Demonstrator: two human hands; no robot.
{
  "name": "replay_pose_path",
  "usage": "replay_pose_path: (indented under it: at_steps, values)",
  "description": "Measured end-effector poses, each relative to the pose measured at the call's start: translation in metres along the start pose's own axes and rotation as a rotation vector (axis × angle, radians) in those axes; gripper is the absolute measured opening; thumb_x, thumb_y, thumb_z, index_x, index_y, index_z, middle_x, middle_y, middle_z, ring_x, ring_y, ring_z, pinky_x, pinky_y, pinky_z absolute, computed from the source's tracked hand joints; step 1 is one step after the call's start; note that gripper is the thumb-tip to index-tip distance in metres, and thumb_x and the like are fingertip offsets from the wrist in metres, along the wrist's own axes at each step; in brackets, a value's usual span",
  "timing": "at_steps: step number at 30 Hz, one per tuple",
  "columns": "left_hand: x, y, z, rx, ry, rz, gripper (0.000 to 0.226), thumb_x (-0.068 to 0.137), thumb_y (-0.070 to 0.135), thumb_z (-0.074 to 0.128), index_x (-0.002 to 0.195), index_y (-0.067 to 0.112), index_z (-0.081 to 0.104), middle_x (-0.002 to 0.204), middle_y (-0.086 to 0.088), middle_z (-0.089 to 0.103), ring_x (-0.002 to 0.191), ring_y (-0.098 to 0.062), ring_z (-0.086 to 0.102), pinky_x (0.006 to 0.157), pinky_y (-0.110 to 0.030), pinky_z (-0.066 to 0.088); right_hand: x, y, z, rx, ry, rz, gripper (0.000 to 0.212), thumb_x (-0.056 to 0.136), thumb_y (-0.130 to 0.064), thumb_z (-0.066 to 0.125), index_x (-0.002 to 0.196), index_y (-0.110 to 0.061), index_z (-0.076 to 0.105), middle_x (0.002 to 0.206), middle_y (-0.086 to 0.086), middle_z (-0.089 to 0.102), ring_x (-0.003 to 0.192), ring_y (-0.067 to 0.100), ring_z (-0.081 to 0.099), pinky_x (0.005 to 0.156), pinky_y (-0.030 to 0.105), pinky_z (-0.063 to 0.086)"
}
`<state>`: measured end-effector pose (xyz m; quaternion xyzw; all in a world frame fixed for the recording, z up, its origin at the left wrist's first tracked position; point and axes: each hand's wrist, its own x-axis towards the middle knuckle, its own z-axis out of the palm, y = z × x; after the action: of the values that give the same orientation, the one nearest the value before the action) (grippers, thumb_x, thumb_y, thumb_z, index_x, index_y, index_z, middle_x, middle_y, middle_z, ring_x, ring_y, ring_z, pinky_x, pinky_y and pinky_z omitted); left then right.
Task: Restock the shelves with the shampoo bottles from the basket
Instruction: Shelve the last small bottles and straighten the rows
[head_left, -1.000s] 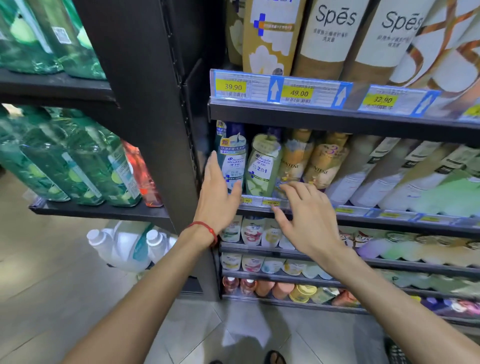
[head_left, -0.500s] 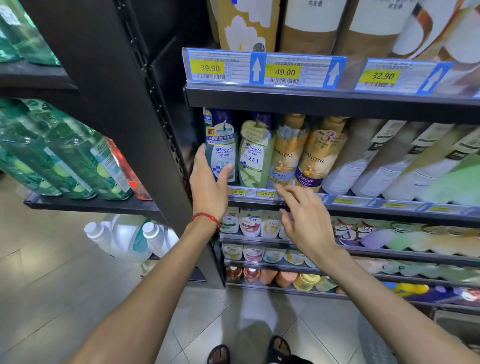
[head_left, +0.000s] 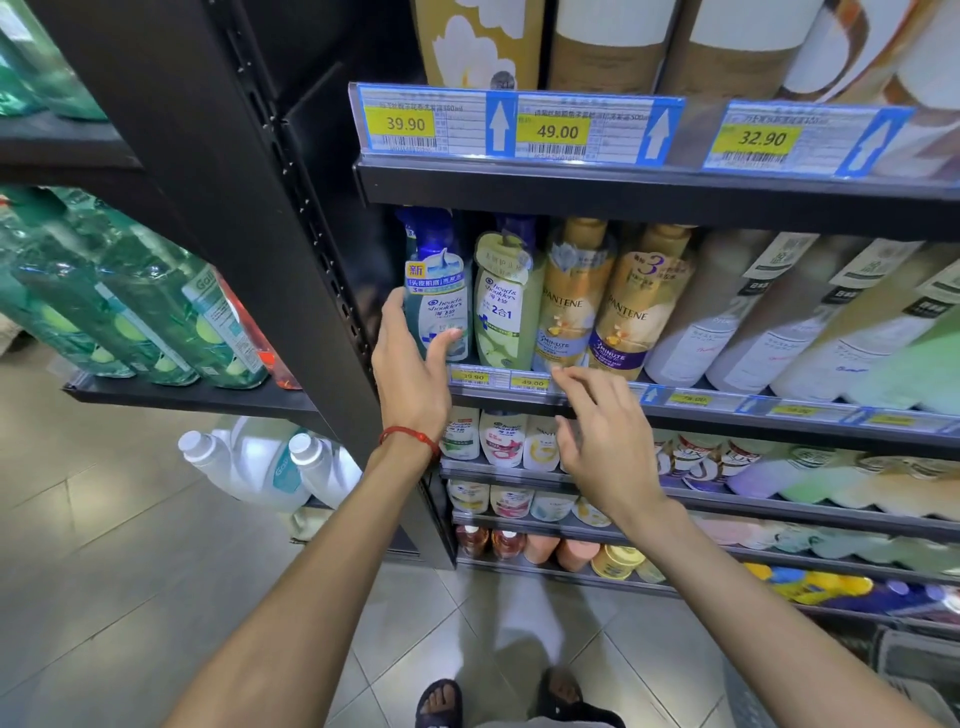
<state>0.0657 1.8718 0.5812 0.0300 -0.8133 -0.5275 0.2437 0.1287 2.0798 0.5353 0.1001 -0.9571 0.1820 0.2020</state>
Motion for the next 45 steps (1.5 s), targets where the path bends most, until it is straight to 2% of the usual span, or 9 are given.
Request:
replay_pose_path:
  at_steps: [6, 9, 13, 17, 21, 28, 35, 42, 45]
  values:
    - [0.01, -0.002, -0.004, 0.074, -0.066, -0.001, 0.054, 0.097, 0.013, 0.066, 0.146, 0.013, 0.043, 0.132, -0.001, 0.064, 0.118, -0.011, 0.061, 0.096, -0.007, 0.042, 0.006, -0.005, -0.006, 0.034, -0.086, 0.04, 0.055, 0.094, -0.02, 0.068, 0.147, -0.009, 0.056, 0.134, 0.007, 0.059, 0.124, 0.027, 0.053, 0.104, 0.042, 0.047]
    - [0.009, -0.004, -0.004, 0.076, -0.058, -0.038, 0.056, 0.095, 0.015, 0.069, 0.145, 0.014, 0.044, 0.132, 0.003, 0.063, 0.111, 0.001, 0.058, 0.089, 0.004, 0.036, 0.015, -0.015, -0.015, 0.28, -0.022, 0.131, 0.046, 0.099, -0.021, 0.064, 0.143, -0.013, 0.056, 0.136, 0.001, 0.056, 0.127, 0.019, 0.051, 0.104, 0.038, 0.047]
    - [0.001, 0.001, 0.003, 0.054, 0.068, -0.103, 0.074, 0.088, 0.019, 0.078, 0.151, 0.009, 0.04, 0.139, 0.004, 0.057, 0.117, 0.013, 0.046, 0.095, 0.006, 0.029, 0.036, -0.036, -0.025, 0.544, 0.129, 0.2, 0.046, 0.102, -0.015, 0.062, 0.147, -0.012, 0.053, 0.139, 0.002, 0.055, 0.13, 0.013, 0.054, 0.112, 0.034, 0.045]
    - [0.001, 0.006, 0.009, 0.076, 0.084, -0.088, 0.077, 0.084, 0.031, 0.082, 0.148, 0.014, 0.042, 0.139, -0.002, 0.062, 0.127, -0.014, 0.059, 0.111, -0.034, 0.046, 0.051, -0.048, -0.032, 0.585, 0.187, 0.192, 0.047, 0.103, -0.012, 0.061, 0.149, -0.007, 0.052, 0.138, 0.004, 0.056, 0.124, 0.008, 0.056, 0.109, 0.025, 0.047]
    - [0.004, 0.009, 0.01, 0.14, 0.097, -0.09, 0.077, 0.082, 0.037, 0.083, 0.145, 0.016, 0.044, 0.138, -0.002, 0.061, 0.126, -0.019, 0.058, 0.106, -0.042, 0.048, 0.056, -0.054, -0.03, 0.592, 0.147, 0.173, 0.05, 0.103, -0.013, 0.061, 0.152, -0.006, 0.049, 0.142, 0.006, 0.053, 0.125, 0.009, 0.056, 0.098, 0.004, 0.041]
    - [-0.002, 0.013, 0.016, 0.191, 0.15, -0.094, 0.073, 0.088, 0.034, 0.076, 0.149, 0.016, 0.039, 0.145, -0.002, 0.055, 0.127, -0.02, 0.056, 0.104, -0.035, 0.046, 0.056, -0.053, -0.028, 0.594, 0.125, 0.186, 0.051, 0.102, -0.014, 0.062, 0.151, -0.012, 0.05, 0.139, 0.001, 0.054, 0.123, 0.002, 0.055, 0.1, 0.007, 0.042]
    - [-0.006, 0.013, 0.014, 0.238, 0.102, -0.032, 0.072, 0.095, 0.032, 0.068, 0.153, 0.013, 0.03, 0.15, -0.003, 0.049, 0.131, -0.02, 0.052, 0.102, -0.04, 0.049, 0.057, -0.051, -0.031, 0.569, 0.111, 0.187, 0.05, 0.102, -0.015, 0.062, 0.151, -0.012, 0.05, 0.139, -0.001, 0.055, 0.123, 0.003, 0.055, 0.109, 0.027, 0.048]
    - [-0.012, 0.014, 0.018, 0.235, 0.106, -0.038, 0.079, 0.099, 0.03, 0.063, 0.161, 0.013, 0.017, 0.161, -0.005, 0.035, 0.145, -0.022, 0.038, 0.115, -0.043, 0.041, 0.057, -0.051, -0.038, 0.59, 0.099, 0.212, 0.05, 0.103, -0.015, 0.062, 0.151, -0.013, 0.051, 0.139, -0.001, 0.057, 0.126, 0.003, 0.056, 0.11, 0.029, 0.048]
    - [-0.02, 0.018, 0.017, 0.154, 0.151, -0.033, 0.078, 0.098, 0.022, 0.063, 0.161, 0.011, 0.018, 0.163, -0.006, 0.03, 0.151, -0.019, 0.028, 0.121, -0.026, 0.024, 0.057, -0.051, -0.041, 0.607, 0.099, 0.207, 0.049, 0.103, -0.015, 0.061, 0.151, -0.013, 0.051, 0.14, -0.001, 0.059, 0.128, 0.004, 0.057, 0.111, 0.028, 0.048]
